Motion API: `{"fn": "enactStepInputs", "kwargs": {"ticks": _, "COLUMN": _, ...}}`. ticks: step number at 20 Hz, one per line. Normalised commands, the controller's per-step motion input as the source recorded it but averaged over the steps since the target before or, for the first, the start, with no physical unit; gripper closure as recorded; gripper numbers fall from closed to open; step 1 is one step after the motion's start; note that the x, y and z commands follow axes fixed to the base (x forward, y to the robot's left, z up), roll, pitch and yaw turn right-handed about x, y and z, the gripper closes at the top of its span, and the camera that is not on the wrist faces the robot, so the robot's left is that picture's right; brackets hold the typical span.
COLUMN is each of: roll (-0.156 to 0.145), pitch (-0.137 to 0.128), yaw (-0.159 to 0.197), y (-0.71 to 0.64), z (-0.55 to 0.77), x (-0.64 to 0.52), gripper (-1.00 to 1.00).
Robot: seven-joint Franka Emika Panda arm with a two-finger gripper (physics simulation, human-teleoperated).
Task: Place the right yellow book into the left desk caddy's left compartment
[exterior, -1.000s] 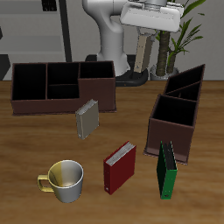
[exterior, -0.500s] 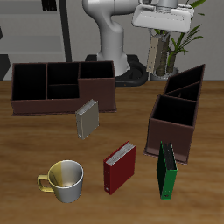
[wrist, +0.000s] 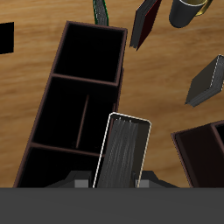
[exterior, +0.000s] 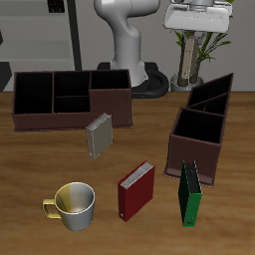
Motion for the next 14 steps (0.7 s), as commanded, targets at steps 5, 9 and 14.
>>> {"fn": "enactStepInputs", "kwargs": {"ticks": 5, "roll": 0.034, "pitch": -0.009, "yaw": 0.009, "y": 0.40, "z": -0.07, "x": -0.11, "gripper": 1.00}}
{"fn": "enactStepInputs", "kwargs": {"ticks": 9, "roll": 0.049, "pitch": 0.012, "yaw": -0.006, "y": 0.48, "z": -0.14, "x": -0.08, "gripper": 1.00}}
{"fn": "enactStepInputs", "kwargs": {"ticks": 14, "roll": 0.044, "pitch": -0.012, "yaw": -0.019, "y": 0.37, "z": -0.13, "x": -0.06, "gripper": 1.00}}
